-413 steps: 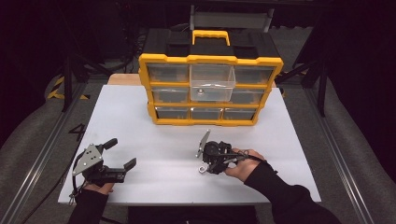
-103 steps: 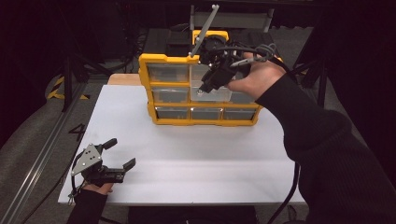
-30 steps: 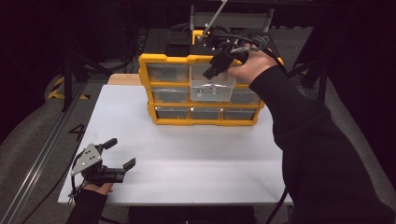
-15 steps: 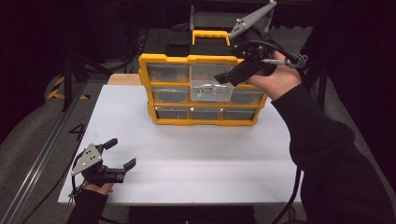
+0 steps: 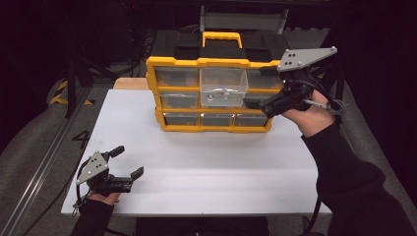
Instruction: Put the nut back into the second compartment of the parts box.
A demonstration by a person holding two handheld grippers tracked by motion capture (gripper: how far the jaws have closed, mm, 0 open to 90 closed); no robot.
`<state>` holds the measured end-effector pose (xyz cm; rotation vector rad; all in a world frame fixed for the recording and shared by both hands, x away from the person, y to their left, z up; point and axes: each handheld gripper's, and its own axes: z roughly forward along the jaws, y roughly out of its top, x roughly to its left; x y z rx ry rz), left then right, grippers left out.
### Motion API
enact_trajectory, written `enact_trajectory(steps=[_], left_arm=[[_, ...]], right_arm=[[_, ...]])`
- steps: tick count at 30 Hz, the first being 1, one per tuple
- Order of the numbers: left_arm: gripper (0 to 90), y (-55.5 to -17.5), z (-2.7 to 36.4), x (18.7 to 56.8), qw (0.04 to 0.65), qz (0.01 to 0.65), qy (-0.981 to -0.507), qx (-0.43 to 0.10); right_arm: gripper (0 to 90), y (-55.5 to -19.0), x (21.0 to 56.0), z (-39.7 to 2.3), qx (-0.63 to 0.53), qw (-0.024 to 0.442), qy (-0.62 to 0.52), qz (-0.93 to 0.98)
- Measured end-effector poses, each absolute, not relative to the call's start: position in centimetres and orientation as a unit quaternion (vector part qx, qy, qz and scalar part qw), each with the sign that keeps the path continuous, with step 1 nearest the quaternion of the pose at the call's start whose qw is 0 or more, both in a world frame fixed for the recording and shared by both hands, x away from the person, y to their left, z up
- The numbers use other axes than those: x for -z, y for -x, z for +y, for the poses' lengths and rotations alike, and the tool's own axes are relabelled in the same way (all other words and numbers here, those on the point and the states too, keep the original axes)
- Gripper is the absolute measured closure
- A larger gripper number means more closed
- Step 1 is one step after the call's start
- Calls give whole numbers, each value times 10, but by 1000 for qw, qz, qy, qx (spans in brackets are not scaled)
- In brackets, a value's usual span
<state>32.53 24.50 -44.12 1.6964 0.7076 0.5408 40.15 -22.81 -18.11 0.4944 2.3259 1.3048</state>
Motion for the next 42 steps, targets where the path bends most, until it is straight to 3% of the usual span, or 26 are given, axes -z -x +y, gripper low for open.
enact_trajectory(steps=[13,42], left_arm=[[15,-325,246,441,575,303,-725,-229],[12,-322,247,438,586,298,-718,-228]], right_arm=[[0,-392,241,-262,-502,192,-202,819],[0,-372,358,-298,-555,208,-224,774]])
